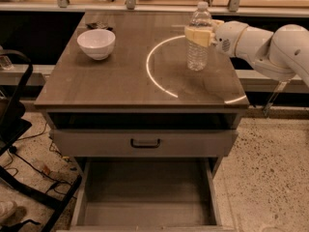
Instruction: Place water bottle into white bowl
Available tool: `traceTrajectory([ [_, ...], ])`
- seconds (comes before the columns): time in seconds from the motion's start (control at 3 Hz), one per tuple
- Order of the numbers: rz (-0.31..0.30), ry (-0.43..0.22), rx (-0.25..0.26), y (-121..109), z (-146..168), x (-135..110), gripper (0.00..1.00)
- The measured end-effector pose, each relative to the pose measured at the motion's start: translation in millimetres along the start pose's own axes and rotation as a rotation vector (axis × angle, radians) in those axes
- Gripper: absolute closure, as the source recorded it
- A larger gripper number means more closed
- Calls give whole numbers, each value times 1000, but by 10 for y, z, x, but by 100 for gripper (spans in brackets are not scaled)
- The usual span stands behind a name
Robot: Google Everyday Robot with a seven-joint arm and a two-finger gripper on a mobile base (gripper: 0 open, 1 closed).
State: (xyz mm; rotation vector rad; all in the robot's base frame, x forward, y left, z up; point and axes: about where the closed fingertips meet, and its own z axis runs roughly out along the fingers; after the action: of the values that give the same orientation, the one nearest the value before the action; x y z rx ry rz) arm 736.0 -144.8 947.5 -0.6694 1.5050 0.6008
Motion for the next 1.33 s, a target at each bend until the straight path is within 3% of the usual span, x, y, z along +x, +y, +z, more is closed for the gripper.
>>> traceTrajectory([
  [0.33, 0, 0, -3, 15, 18, -1, 100],
  [0.67, -10, -11, -21, 40, 116, -155, 100],
  [1.0, 17, -62, -69, 115, 373, -528, 100],
  [1.33, 50, -89, -84, 199, 699, -861, 100],
])
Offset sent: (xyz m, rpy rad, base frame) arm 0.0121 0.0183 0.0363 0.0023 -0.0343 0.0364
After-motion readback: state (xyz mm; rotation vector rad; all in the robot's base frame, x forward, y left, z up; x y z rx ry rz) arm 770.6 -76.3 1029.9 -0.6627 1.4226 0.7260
